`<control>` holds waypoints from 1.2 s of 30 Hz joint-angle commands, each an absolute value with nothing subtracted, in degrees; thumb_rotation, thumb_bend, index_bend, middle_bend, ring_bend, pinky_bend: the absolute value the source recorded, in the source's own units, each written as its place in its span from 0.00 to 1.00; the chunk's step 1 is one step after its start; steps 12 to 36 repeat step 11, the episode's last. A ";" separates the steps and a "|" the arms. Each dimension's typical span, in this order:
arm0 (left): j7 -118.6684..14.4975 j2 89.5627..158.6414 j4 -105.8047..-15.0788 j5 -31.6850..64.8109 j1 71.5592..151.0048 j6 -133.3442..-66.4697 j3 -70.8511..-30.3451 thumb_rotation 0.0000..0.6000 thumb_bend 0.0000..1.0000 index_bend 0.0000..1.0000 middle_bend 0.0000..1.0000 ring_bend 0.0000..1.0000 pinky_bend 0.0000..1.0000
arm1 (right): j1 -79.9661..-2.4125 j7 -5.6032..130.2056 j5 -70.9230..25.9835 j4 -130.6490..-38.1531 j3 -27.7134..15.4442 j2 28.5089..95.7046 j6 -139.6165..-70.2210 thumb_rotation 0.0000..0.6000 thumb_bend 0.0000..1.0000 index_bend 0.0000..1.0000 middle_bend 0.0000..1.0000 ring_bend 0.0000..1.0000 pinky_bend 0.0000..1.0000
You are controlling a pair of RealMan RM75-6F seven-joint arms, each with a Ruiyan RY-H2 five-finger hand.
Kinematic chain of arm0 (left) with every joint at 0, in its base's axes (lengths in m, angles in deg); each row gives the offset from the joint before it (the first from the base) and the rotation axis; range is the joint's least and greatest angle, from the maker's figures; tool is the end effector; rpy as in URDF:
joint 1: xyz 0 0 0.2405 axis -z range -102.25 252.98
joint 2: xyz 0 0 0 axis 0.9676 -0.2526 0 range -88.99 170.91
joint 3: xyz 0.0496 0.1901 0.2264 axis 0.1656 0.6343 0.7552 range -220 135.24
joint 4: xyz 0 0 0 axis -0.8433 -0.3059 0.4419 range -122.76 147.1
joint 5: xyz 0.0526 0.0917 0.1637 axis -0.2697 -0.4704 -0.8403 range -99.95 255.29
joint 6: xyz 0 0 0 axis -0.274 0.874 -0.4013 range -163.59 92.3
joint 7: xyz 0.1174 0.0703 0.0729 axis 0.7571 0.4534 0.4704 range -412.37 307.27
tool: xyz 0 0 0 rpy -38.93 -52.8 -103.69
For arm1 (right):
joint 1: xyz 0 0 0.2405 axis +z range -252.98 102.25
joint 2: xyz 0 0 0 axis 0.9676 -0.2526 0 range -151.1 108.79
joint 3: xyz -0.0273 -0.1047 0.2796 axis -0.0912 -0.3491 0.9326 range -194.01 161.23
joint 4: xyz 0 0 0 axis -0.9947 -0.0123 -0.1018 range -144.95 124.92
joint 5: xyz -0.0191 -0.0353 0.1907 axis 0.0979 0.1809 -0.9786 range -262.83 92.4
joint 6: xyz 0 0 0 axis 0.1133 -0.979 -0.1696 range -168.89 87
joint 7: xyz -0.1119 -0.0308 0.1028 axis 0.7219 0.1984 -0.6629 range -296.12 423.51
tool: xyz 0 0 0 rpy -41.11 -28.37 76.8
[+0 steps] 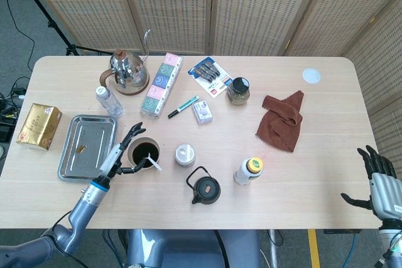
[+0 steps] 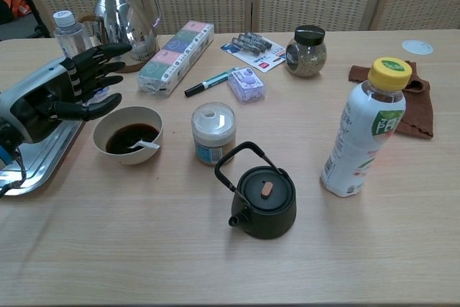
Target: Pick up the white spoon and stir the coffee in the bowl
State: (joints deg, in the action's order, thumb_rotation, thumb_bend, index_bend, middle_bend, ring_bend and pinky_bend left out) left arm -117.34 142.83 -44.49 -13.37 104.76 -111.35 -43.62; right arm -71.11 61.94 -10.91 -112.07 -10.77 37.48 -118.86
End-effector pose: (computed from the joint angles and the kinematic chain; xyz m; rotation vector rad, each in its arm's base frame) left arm -0.2526 0.3195 -0.0360 -1.3379 -1.8407 -1.7932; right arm -0.3483 -0.1943 0.2087 1.2210 -1.1370 0.8466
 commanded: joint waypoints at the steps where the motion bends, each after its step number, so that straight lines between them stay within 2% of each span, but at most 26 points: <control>1: -101.58 136.07 -50.37 -12.98 102.87 -113.06 -43.55 1.00 0.36 0.11 0.00 0.00 0.00 | -71.18 61.86 -10.53 -112.33 -10.90 37.40 -119.02 1.00 0.00 0.00 0.00 0.00 0.00; 6: -86.31 128.68 -58.29 -10.74 100.19 -113.01 -42.84 1.00 0.25 0.10 0.00 0.00 0.00 | -71.26 61.89 -9.98 -112.70 -11.09 37.35 -119.24 1.00 0.00 0.00 0.00 0.00 0.00; 8: -81.39 126.02 -61.11 -9.86 99.06 -112.84 -42.20 1.00 0.08 0.05 0.00 0.00 0.00 | -71.31 61.92 -9.77 -112.83 -11.16 37.31 -119.37 1.00 0.00 0.00 0.00 0.00 0.00; 10: -76.17 123.18 -64.14 -8.57 97.74 -112.55 -41.52 1.00 0.00 0.01 0.00 0.00 0.00 | -71.39 61.88 -9.58 -112.99 -11.20 37.23 -119.54 1.00 0.00 0.00 0.00 0.00 0.00; 36: -74.55 122.29 -65.07 -8.12 97.31 -112.49 -41.30 1.00 0.00 0.00 0.00 0.00 0.00 | -71.41 61.87 -9.53 -113.03 -11.22 37.20 -119.58 1.00 0.00 0.00 0.00 0.00 0.00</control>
